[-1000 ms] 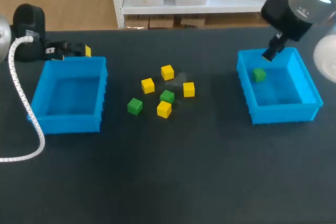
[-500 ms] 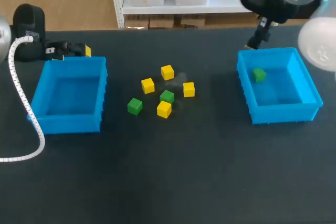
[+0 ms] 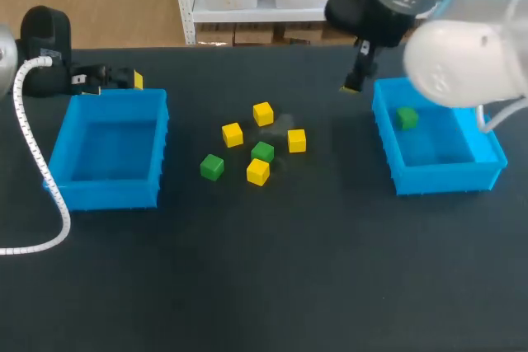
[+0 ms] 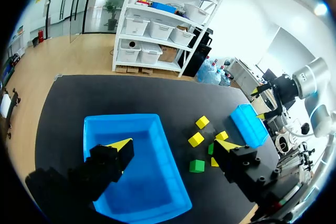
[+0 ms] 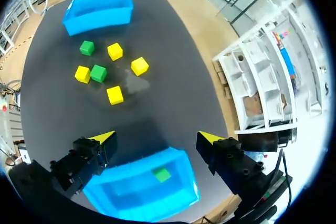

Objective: Put the green cubes in the right bin and the yellow cubes in the left bin.

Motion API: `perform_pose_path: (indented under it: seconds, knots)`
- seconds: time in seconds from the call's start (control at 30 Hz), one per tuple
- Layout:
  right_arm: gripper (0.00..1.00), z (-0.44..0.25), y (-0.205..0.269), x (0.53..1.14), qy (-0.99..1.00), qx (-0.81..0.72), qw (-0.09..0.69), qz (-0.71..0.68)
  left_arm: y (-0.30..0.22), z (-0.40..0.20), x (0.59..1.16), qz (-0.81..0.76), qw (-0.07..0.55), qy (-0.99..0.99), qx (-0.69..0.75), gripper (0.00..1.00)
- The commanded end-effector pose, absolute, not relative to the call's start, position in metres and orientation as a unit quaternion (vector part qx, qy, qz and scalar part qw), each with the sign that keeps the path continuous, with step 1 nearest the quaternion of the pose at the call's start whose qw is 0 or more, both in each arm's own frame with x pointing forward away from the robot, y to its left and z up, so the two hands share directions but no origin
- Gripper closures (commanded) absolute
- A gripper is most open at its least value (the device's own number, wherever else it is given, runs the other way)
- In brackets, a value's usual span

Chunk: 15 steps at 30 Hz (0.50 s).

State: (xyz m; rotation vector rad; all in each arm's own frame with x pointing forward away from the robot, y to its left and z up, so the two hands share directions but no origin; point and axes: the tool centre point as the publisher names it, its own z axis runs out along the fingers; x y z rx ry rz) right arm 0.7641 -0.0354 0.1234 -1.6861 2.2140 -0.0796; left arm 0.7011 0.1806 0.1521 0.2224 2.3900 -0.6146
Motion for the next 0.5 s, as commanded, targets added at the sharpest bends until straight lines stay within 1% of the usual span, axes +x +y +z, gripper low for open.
perform_pose_path:
  seconds: [0.03, 0.5]
  knots:
    - [0.0, 0.116, -0.019, 0.769, 0.779, -0.606, 0.161, -0.022, 0.183, 0.151, 0.701, -0.239, 0.328, 0.91, 0.087, 0.0]
    - [0.0, 0.093, 0.027, 0.748, 0.789, -0.601, 0.128, 0.009, 0.183, 0.151, 0.701, -0.239, 0.328, 0.91, 0.087, 0.0]
